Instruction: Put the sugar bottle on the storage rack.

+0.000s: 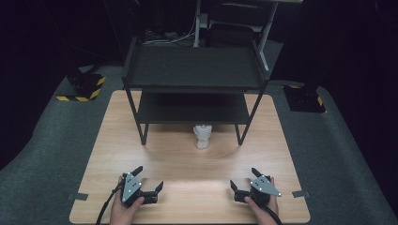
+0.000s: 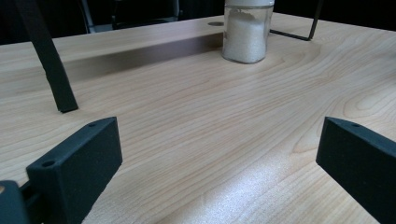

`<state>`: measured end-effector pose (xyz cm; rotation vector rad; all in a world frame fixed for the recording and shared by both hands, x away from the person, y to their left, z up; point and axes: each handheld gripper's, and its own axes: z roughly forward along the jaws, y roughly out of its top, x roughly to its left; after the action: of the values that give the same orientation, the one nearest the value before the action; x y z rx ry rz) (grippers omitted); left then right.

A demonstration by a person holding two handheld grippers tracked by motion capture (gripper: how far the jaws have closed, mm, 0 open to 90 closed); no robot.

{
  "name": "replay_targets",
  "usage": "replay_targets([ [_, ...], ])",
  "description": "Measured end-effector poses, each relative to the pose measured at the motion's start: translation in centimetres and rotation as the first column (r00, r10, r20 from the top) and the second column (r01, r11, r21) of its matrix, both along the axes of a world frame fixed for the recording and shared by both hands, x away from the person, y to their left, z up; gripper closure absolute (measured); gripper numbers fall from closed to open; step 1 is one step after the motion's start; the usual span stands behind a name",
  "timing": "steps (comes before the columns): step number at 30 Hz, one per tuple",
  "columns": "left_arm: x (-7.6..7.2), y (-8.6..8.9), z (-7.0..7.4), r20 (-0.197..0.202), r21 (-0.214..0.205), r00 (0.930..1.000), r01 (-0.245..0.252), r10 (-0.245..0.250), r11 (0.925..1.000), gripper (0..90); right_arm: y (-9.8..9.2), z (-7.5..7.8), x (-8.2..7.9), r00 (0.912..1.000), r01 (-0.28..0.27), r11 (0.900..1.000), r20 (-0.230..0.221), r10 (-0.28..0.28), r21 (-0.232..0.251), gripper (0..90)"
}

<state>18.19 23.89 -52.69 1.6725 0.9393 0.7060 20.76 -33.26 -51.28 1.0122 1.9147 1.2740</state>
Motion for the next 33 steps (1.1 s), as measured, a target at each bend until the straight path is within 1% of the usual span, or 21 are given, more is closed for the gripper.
replay_targets([
  [3,0.1,0.1,0.0,-0.005,-0.006,1.0,0.002,-0.002,1.0,0.4,0.0,0.0,0.0,1.0,-0.003,1.0,0.0,0.003,-0.002,0.3],
  [6,0.2,0.1,0.1,-0.012,-0.012,0.9999,0.002,-0.002,0.9999,0.5,0.0,0.1,0.1,0.9998,-0.018,0.9997,0.001,0.018,-0.018,0.3],
  [9,0.3,0.1,0.0,-0.014,-0.018,0.9999,0.003,-0.003,0.9998,0.4,0.0,0.1,0.1,0.9999,-0.016,0.9998,-0.001,0.016,-0.013,0.3],
  [25,0.2,0.0,0.1,-0.01,-0.006,0.9999,0.004,-0.004,1.0,0.4,0.1,0.1,0.0,0.9999,-0.014,0.9997,0.002,0.014,-0.021,0.3],
  [27,0.2,0.0,0.1,-0.011,-0.007,0.9999,0.006,-0.006,1.0,0.4,0.1,0.2,0.1,0.9999,-0.014,0.9997,0.0,0.014,-0.02,0.3],
  [29,0.2,0.1,0.1,-0.014,-0.008,0.9999,0.006,-0.006,0.9999,0.4,0.2,0.4,0.2,0.9999,0.004,1.0,-0.014,-0.004,-0.005,0.3],
  [30,0.2,0.1,0.1,-0.014,-0.008,0.9999,0.006,-0.006,0.9999,0.4,0.1,0.6,0.3,0.9997,0.004,1.0,-0.024,-0.004,0.005,0.3],
  [33,0.3,0.1,0.1,-0.016,-0.009,0.9998,0.008,-0.008,0.9999,0.4,0.2,1.2,0.4,0.9998,-0.003,1.0,-0.022,0.003,0.008,0.3],
])
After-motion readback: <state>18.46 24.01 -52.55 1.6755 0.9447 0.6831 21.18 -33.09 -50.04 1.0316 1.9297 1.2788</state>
